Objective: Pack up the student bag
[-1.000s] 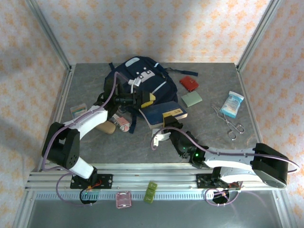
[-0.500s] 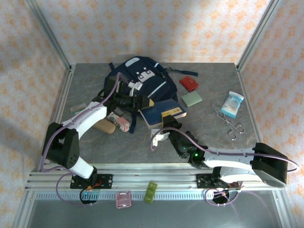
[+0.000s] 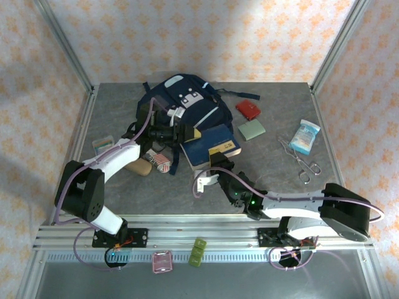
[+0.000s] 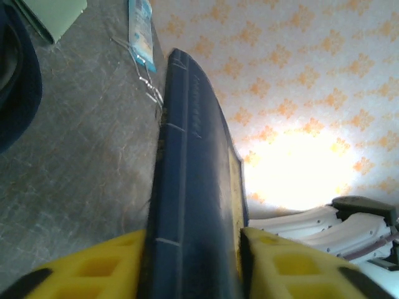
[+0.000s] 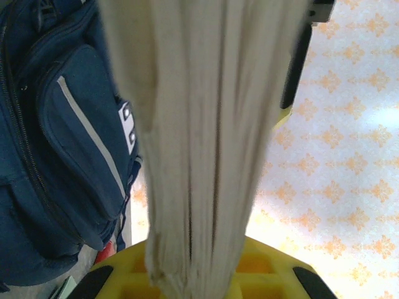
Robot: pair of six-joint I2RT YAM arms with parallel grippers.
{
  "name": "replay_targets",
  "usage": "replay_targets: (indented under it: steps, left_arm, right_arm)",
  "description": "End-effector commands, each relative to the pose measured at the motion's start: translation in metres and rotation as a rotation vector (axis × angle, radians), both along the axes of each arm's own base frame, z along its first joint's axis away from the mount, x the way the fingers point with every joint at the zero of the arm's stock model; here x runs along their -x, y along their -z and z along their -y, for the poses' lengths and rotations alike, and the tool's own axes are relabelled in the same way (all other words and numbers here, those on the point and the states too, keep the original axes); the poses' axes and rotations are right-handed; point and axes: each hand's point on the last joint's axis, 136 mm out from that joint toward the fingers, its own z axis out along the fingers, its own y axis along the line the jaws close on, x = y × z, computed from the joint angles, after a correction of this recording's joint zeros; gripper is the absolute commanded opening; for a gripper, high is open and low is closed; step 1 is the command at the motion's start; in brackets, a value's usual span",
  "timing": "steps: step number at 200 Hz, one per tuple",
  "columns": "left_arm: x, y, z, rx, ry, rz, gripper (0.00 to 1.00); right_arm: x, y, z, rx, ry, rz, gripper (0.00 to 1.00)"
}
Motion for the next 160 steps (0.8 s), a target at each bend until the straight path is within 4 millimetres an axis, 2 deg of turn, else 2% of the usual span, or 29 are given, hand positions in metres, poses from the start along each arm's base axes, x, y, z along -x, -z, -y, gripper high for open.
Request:
replay_targets:
  steps: [1, 8, 20, 35, 47, 62, 66, 68, 70, 73, 85, 87, 107, 123, 144, 160]
  left_arm:
    - [0.027, -0.032, 0.013, 0.075, 0.113, 0.076, 0.09]
    - [0.026, -0.03, 0.012, 0.067, 0.108, 0.076, 0.02]
    - [0.025, -0.026, 0.012, 0.048, 0.098, 0.083, 0.0]
    - [0.018, -0.023, 0.009, 0.01, 0.068, 0.099, 0.0]
    - [0.006, -0.026, 0.004, -0.012, 0.017, 0.12, 0.0]
    - [-0.018, -0.036, -0.012, -0.032, -0.109, 0.161, 0.0]
    - [-0.026, -0.04, -0.019, -0.036, -0.155, 0.176, 0.0]
    - [-0.029, -0.042, -0.022, -0.037, -0.176, 0.183, 0.0]
    - [-0.033, -0.044, -0.026, -0.037, -0.2, 0.19, 0.0]
    - [-0.038, -0.048, -0.031, -0.035, -0.233, 0.206, 0.0]
    - [-0.051, -0.065, -0.048, -0.006, -0.341, 0.261, 0.0]
    - [-0.053, -0.066, -0.05, -0.003, -0.357, 0.268, 0.0]
    - [-0.061, -0.092, -0.062, 0.055, -0.454, 0.347, 0.0]
    - [-0.063, -0.103, -0.068, 0.066, -0.512, 0.395, 0.0]
    - [-0.057, -0.118, -0.077, 0.118, -0.574, 0.459, 0.0]
    - [-0.051, -0.127, -0.079, 0.146, -0.602, 0.499, 0.0]
  right_arm:
    - [-0.004, -0.025, -0.002, -0.113, -0.003, 0.037, 0.0]
    - [-0.005, -0.026, -0.001, -0.12, 0.002, 0.034, 0.0]
    - [-0.005, -0.028, 0.002, -0.133, 0.008, 0.031, 0.01]
    - [-0.013, -0.022, 0.005, -0.151, 0.042, -0.048, 0.24]
    - [-0.02, -0.018, 0.011, -0.212, 0.087, -0.141, 0.36]
    - [-0.034, -0.018, 0.028, -0.343, 0.19, -0.211, 0.49]
    - [-0.037, -0.018, 0.035, -0.384, 0.222, -0.22, 0.56]
    - [-0.038, -0.019, 0.038, -0.406, 0.237, -0.225, 0.7]
    - [-0.04, -0.02, 0.041, -0.428, 0.251, -0.228, 0.91]
    - [-0.041, -0.021, 0.045, -0.463, 0.27, -0.235, 0.99]
    - [-0.048, -0.018, 0.056, -0.604, 0.322, -0.289, 0.99]
    - [-0.048, -0.025, 0.059, -0.646, 0.323, -0.294, 1.0]
    - [-0.059, -0.043, 0.074, -1.008, 0.35, -0.418, 1.0]
    - [-0.072, -0.057, 0.081, -1.36, 0.345, -0.615, 1.0]
    - [-0.084, -0.07, 0.072, -1.642, 0.252, -0.972, 1.0]
    - [-0.083, -0.087, 0.061, -1.77, 0.073, -1.209, 1.0]
